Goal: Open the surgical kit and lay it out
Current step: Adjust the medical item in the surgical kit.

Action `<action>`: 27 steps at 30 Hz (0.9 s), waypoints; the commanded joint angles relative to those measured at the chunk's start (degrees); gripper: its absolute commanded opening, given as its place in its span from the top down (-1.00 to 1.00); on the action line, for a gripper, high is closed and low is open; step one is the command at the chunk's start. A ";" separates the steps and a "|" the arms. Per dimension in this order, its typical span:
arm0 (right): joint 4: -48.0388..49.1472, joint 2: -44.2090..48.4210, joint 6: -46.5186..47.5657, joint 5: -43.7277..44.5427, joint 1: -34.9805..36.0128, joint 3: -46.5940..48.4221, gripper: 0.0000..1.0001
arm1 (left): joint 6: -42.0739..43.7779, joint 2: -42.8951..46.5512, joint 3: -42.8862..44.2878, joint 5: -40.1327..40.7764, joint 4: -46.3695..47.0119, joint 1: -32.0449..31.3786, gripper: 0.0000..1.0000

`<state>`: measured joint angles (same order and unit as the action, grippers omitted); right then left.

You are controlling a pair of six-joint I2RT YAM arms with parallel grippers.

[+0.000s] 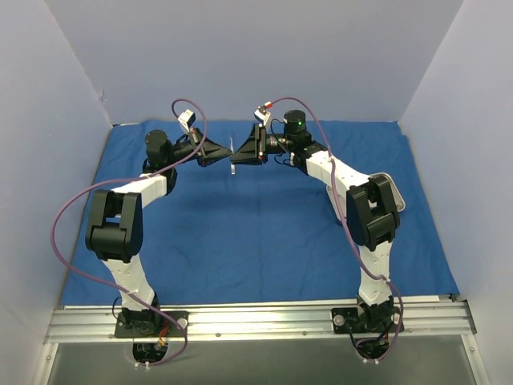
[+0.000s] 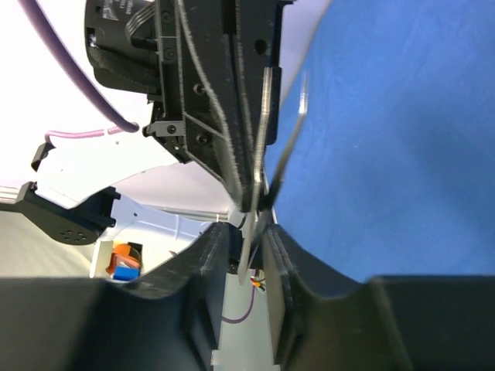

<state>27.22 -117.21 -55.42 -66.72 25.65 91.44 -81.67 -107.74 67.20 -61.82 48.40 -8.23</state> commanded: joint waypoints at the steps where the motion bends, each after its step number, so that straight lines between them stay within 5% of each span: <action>1: 5.74 1.90 -1.36 -2.36 0.28 -0.03 0.56 | -0.33 -0.54 -0.05 -0.84 4.77 -0.39 0.95; 8: 5.82 1.46 -1.71 -2.19 0.28 0.23 0.94 | -1.12 -0.80 0.21 -1.02 5.83 -0.38 0.95; 11: 5.65 1.37 -1.36 -1.49 0.28 0.84 1.00 | -1.21 -0.80 0.04 -1.20 6.35 -0.47 0.72; 13: 1.98 1.02 1.35 -0.52 0.19 2.77 1.00 | -0.51 -0.54 -0.05 -1.28 5.57 -0.21 0.30; 17: -21.87 -2.05 15.75 3.95 0.28 11.44 1.00 | 4.74 1.04 -1.19 -1.20 1.01 1.63 0.05; 18: -25.08 -2.84 20.13 5.70 0.37 13.22 1.00 | 6.16 2.09 -1.37 -1.37 -2.57 2.86 -0.02; 19: -27.11 -3.98 21.65 6.77 0.45 14.54 1.00 | 8.08 2.62 -1.37 -1.46 -5.22 3.65 -0.86; 23: -39.41 -6.63 27.90 12.30 0.63 20.35 1.00 | 16.88 5.43 -1.98 -0.50 -16.92 6.99 -0.87; 25: -42.50 -7.42 30.87 16.24 0.80 22.81 1.00 | 26.08 7.72 -1.03 3.69 -32.68 7.96 -0.88; 26: -46.26 -8.38 32.20 17.92 1.07 23.86 1.00 | 37.95 8.94 0.81 6.42 -41.55 9.79 -0.87; 27: -47.69 -8.91 33.35 19.24 1.24 25.79 1.00 | 43.12 9.13 5.35 9.50 -58.95 9.99 -0.87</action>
<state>-10.96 -125.47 -29.71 -53.17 26.35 112.07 -60.29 -102.76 66.39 -59.09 23.24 -0.05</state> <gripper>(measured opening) 0.063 0.936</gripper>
